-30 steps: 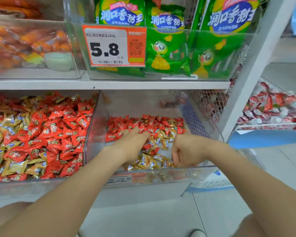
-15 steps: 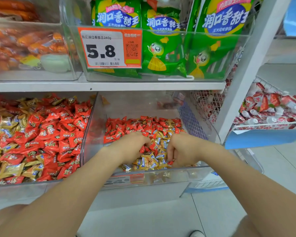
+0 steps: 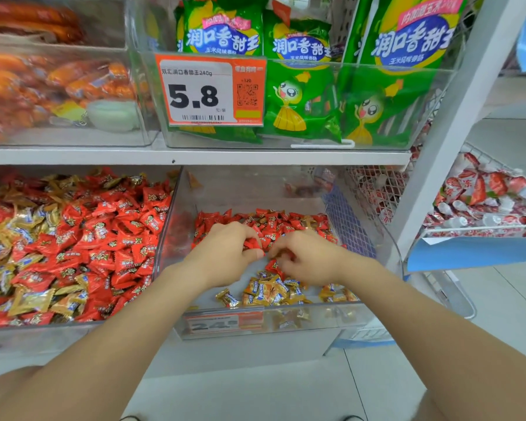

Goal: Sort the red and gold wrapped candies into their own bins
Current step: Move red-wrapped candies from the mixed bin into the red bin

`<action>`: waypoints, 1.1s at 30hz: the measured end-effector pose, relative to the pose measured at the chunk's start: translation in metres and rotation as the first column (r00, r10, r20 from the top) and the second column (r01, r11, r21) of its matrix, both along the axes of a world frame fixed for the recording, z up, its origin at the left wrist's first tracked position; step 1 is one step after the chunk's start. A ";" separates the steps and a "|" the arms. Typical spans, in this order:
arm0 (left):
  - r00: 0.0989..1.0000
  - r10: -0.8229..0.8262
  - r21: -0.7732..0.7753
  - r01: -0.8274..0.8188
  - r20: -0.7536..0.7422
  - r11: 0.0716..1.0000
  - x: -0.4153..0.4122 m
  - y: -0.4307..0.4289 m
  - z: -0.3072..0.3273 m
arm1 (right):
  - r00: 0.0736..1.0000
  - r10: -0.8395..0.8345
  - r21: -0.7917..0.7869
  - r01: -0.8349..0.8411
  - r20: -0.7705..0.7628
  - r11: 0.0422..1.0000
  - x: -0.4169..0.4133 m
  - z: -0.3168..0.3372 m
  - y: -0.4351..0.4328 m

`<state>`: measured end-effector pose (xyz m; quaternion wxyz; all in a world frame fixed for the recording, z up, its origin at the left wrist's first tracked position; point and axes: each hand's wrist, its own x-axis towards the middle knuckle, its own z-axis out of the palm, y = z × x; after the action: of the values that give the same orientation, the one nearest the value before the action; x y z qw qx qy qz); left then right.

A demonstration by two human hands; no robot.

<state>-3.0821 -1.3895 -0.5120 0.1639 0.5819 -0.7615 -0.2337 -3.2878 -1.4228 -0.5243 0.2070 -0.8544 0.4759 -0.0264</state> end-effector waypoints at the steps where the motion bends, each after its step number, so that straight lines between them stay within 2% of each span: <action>1: 1.000 0.010 -0.001 -0.010 -0.007 1.000 0.001 0.003 0.002 | 0.999 0.025 -0.017 -0.026 -0.043 1.000 0.003 -0.007 -0.003; 4: 0.998 0.027 -0.019 -0.028 -0.048 0.999 0.003 0.010 0.006 | 0.992 0.040 -0.052 -0.046 -0.120 0.998 0.013 -0.016 -0.007; 7: 0.995 0.015 -0.086 -0.024 -0.101 0.996 0.003 0.020 0.014 | 0.993 0.038 -0.048 -0.043 -0.115 0.998 0.022 -0.008 -0.001; 9: 0.992 0.006 -0.140 -0.023 -0.127 0.990 0.004 0.027 0.022 | 0.999 -0.036 -0.083 0.033 -0.026 0.996 0.025 0.001 0.001; 11: 0.993 0.005 -0.238 -0.033 -0.118 0.971 0.008 0.035 0.030 | 0.979 -0.148 -0.111 0.164 0.139 0.980 0.027 0.011 0.002; 13: 0.995 0.031 -0.357 -0.064 -0.096 0.932 0.019 0.042 0.036 | 0.897 -0.239 -0.001 0.258 0.372 0.966 0.036 0.022 0.008; 16: 0.992 0.067 -0.510 -0.114 -0.109 0.852 0.047 0.050 0.046 | 0.690 -0.328 0.201 0.261 0.646 0.944 0.070 0.032 0.026; 20: 0.964 0.260 -0.584 -0.240 -0.050 0.776 0.101 0.049 0.055 | 0.569 -0.359 0.261 0.248 0.740 0.933 0.121 0.045 0.047; 23: 0.928 0.369 -0.569 -0.280 0.045 0.773 0.138 0.036 0.057 | 0.530 -0.301 0.230 0.197 0.793 0.953 0.154 0.052 0.053; 25: 0.906 0.405 -0.529 -0.288 0.119 0.798 0.159 0.025 0.051 | 0.611 -0.167 0.032 0.226 0.774 0.974 0.173 0.049 0.050; 27: 0.884 0.421 -0.448 -0.297 0.205 0.843 0.176 0.016 0.039 | 0.718 -0.077 -0.193 0.286 0.692 0.939 0.187 0.046 0.042; 28: 0.876 0.417 -0.387 -0.307 0.241 0.869 0.183 0.014 0.032 | 0.736 -0.048 -0.277 0.313 0.675 0.909 0.195 0.045 0.038; 31: 0.915 0.335 -0.252 -0.278 0.225 0.927 0.197 0.010 0.018 | 0.738 0.006 -0.389 0.349 0.675 0.853 0.213 0.051 0.021; 33: 0.936 0.325 -0.270 -0.281 0.134 0.921 0.201 0.009 0.019 | 0.801 0.013 -0.380 0.270 0.598 0.885 0.223 0.052 0.008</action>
<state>-2.8811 -1.3802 -0.4929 0.2013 0.6866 -0.6964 -0.0563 -3.0651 -1.4148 -0.4718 0.1385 -0.7930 0.4282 -0.4107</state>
